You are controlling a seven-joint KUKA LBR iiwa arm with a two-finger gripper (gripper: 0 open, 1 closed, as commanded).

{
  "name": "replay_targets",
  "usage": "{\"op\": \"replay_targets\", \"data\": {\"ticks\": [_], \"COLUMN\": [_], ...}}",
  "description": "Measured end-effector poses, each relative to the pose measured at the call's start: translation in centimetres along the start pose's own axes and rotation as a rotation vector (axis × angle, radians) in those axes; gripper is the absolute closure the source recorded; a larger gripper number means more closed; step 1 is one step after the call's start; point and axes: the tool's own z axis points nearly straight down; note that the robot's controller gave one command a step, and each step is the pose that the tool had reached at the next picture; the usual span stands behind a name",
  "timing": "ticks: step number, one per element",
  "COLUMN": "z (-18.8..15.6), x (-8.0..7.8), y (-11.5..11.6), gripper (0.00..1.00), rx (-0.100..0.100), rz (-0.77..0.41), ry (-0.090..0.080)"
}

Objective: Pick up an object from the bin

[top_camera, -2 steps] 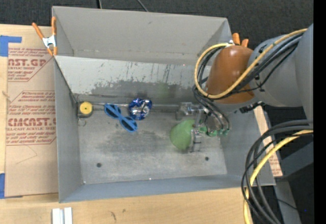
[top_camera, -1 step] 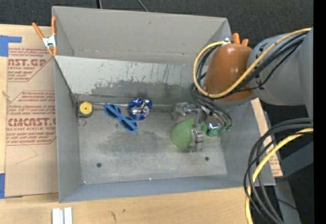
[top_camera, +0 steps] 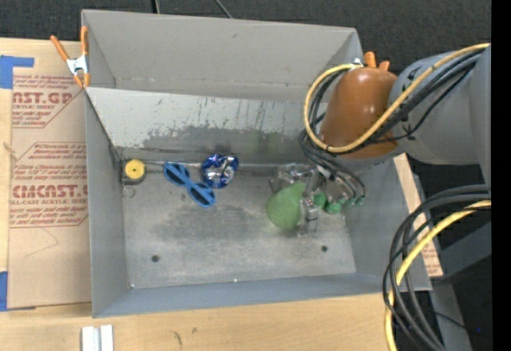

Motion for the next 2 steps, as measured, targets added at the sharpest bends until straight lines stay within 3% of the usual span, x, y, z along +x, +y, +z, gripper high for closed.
{"op": "replay_targets", "data": {"ticks": [1, 2], "z": [-2.1, -12.6], "x": [-0.1, -0.3], "y": [0.1, 0.1], "gripper": [1.0, 1.0], "rx": [0.003, 0.007], "rz": [-0.001, -0.001], "ry": [-0.008, -0.014]}}
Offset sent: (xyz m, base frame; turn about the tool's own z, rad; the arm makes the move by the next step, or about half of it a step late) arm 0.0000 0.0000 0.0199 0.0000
